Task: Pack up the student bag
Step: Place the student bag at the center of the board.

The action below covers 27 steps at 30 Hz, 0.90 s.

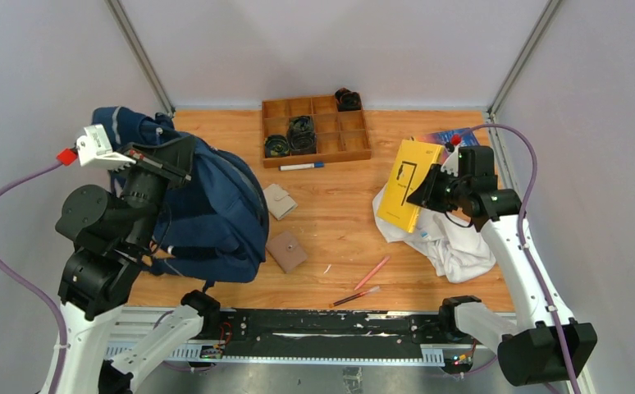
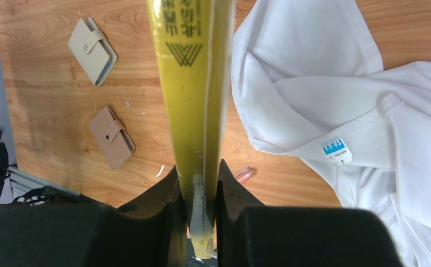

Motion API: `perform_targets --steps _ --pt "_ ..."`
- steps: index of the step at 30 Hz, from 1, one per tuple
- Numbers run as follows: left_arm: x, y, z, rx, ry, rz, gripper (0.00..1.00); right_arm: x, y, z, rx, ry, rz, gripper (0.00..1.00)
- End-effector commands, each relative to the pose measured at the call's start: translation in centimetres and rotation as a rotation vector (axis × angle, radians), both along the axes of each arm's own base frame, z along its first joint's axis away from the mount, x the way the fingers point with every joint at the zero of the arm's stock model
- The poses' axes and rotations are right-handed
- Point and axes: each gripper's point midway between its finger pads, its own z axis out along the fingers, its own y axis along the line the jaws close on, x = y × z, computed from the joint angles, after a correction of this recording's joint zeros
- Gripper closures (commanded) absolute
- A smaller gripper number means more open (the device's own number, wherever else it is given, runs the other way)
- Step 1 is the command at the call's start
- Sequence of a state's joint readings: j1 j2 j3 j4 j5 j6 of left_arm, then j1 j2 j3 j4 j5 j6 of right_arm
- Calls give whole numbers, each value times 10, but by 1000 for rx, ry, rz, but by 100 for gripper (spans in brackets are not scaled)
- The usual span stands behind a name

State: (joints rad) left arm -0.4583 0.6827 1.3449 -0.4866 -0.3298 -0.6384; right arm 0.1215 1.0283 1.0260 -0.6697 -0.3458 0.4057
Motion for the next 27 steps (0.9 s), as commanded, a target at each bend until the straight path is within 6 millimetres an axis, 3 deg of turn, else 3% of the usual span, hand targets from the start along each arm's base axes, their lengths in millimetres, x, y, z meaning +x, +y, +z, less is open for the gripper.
perform_targets --steps 1,13,17,23,27 --pt "-13 11 69 -62 -211 24 100 14 9 25 51 -104 31 100" --pt "38 -27 92 133 -202 -33 100 11 13 22 70 -101 53 100" --pt "59 -23 95 163 -204 -12 100 11 16 21 77 -100 61 100" --pt "91 7 52 117 -170 27 100 11 21 17 87 -88 79 100" --pt "89 26 -10 99 -56 70 100 10 24 17 92 -88 92 100"
